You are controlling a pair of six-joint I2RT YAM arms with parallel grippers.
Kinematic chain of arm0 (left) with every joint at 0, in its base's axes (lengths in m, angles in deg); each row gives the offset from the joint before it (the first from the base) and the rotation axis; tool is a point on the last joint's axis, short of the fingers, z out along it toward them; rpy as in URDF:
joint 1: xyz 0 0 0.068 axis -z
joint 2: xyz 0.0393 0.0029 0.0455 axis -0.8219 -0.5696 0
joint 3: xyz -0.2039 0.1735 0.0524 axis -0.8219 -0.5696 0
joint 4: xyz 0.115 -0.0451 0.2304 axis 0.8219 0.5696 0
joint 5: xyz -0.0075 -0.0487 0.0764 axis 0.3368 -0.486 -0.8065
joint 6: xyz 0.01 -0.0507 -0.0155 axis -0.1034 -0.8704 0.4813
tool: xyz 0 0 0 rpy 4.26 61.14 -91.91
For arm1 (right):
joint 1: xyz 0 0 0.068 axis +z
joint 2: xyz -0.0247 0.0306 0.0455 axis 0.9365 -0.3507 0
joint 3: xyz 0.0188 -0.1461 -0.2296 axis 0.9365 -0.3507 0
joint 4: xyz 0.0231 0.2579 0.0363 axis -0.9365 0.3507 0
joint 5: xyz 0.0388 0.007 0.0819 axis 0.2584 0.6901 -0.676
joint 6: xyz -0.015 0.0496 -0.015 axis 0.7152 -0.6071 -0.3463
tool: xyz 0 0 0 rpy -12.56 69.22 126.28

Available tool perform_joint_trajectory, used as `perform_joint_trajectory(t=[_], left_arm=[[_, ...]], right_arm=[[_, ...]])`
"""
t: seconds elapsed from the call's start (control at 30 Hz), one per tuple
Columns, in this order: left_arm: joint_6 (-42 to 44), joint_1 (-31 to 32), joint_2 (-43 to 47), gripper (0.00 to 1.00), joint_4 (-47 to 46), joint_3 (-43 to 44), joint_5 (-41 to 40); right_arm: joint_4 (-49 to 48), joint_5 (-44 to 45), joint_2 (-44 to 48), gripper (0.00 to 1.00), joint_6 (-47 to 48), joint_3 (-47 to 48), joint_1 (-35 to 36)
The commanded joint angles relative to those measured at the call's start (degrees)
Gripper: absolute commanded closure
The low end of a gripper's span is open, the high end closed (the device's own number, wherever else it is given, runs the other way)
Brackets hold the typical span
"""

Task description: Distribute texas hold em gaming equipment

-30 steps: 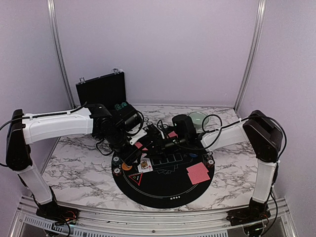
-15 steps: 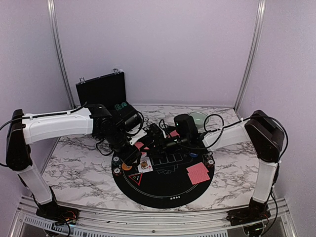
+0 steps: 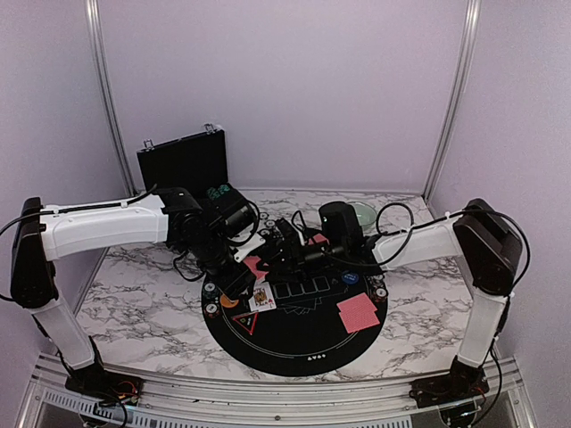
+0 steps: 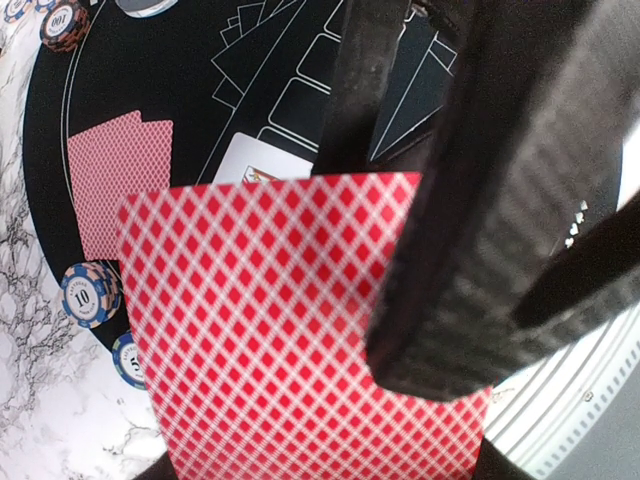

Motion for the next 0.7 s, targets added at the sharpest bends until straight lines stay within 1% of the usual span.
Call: perform_joint_trajectory(t=[0.0,0.23,0.43,0.67], left_arm=[[0.6,0.2,2.0,0.5,-0.1,-0.6,-0.5],[0.6,0.1,2.0,0.5,-0.2,-0.6,-0.8],[0.7,0.1,1.9,0.5,-0.3,-0.7,-1.0],[0.9,0.1,1.6,0.5,-0.5,-0.8,-1.1]], right_arm=[[0.2,0.6,2.9,0.47,0.3,-0.3,-0.6],[0.2,0.5,3.6,0.54,-0.1,-0.8,-0.6],[-0.4,0.2,4.0,0.66,-0.7,-1.4,-0.6],[-1.3,-0.3,4.6,0.74,-1.5,-1.9,-0.5]])
